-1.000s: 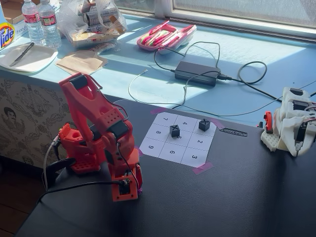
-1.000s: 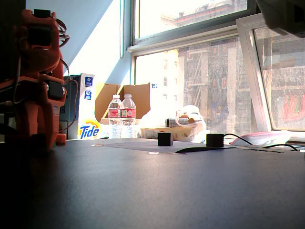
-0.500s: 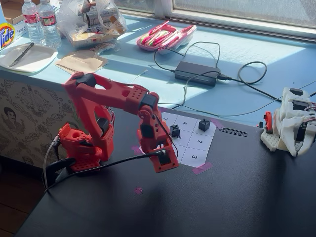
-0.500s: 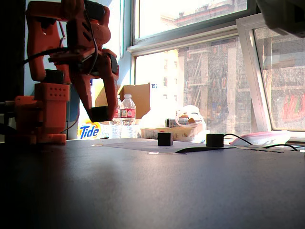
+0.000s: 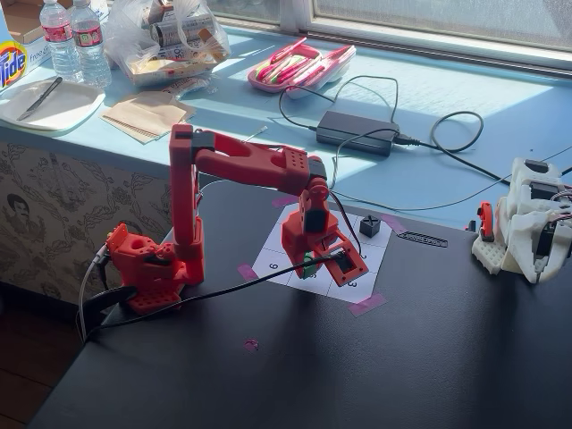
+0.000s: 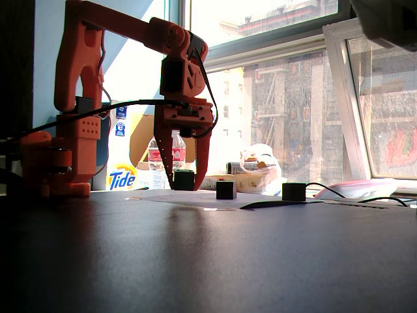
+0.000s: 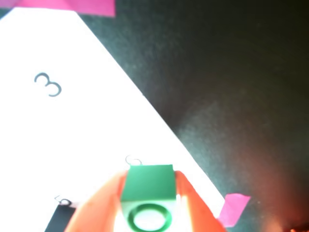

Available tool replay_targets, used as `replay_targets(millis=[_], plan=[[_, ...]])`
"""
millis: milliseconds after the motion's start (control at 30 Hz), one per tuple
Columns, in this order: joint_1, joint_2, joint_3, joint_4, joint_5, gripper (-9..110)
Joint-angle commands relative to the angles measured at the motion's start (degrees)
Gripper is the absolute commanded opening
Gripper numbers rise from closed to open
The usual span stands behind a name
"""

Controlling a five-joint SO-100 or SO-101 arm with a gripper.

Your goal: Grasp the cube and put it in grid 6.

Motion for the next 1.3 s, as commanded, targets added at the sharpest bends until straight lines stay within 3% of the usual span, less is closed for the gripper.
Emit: replay_targets(millis=[0, 300, 400, 567, 800, 1133, 1200, 1267], plan=[[-0.9, -0.7, -2.9, -2.0, -1.1, 0], [-0.4, -1.9, -4.1, -1.8, -1.3, 3], [-0.2, -1.7, -3.8, -1.5, -1.3, 21], [-0.3, -0.2, -3.1, -0.8, -2.5, 28], [-0.2, 3.1, -4.1, 1.0, -3.3, 30], [3.3, 9.7, -20.7, 19.2, -3.9, 29], [6.1, 11.6, -19.2, 20.2, -4.7, 26], [10.5, 15.7, -12.9, 17.1, -5.1, 14]])
